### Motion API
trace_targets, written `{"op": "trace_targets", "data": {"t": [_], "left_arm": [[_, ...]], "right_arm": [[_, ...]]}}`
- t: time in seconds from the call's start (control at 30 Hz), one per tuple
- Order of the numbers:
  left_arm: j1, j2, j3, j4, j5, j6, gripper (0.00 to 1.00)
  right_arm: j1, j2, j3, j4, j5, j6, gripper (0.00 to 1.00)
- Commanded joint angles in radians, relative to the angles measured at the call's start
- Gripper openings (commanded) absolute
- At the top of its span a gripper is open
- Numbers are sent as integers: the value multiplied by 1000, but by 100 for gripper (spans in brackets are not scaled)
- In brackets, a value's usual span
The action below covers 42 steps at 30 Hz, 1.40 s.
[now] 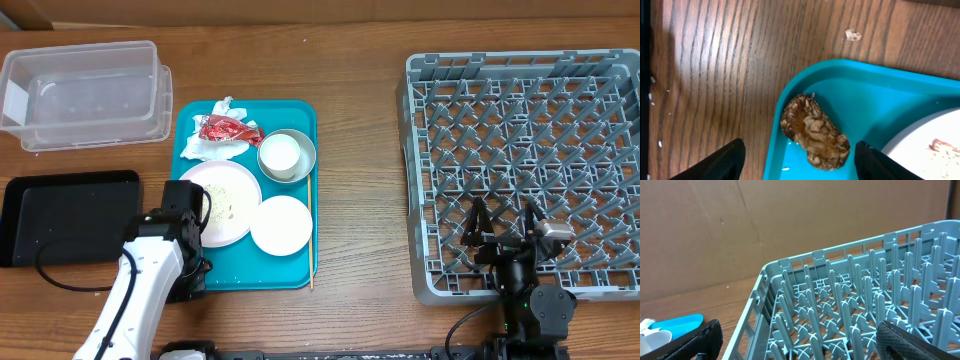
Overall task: Sort waste into correct bins and load items into the dishwasher
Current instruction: 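Move the left gripper to the brown food scrap on the teal tray and grasp it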
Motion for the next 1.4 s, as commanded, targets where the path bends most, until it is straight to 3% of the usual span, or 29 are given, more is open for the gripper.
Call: {"op": "trace_targets", "data": {"t": [0.0,0.33,0.87,1.37], "left_arm": [[-5,34,21,6,-28,-29,72],[-5,135,21,100,-32,-28,68],[-6,173,13,109,12,-31,61],[-5,217,13,130,-6,-43,49]], "right_arm": [[-3,-6,-10,8,6,-4,100],[-3,-6,-10,8,6,-4,100],[-3,-6,-10,8,6,-4,100],[-3,-6,-10,8,6,-4,100]]}}
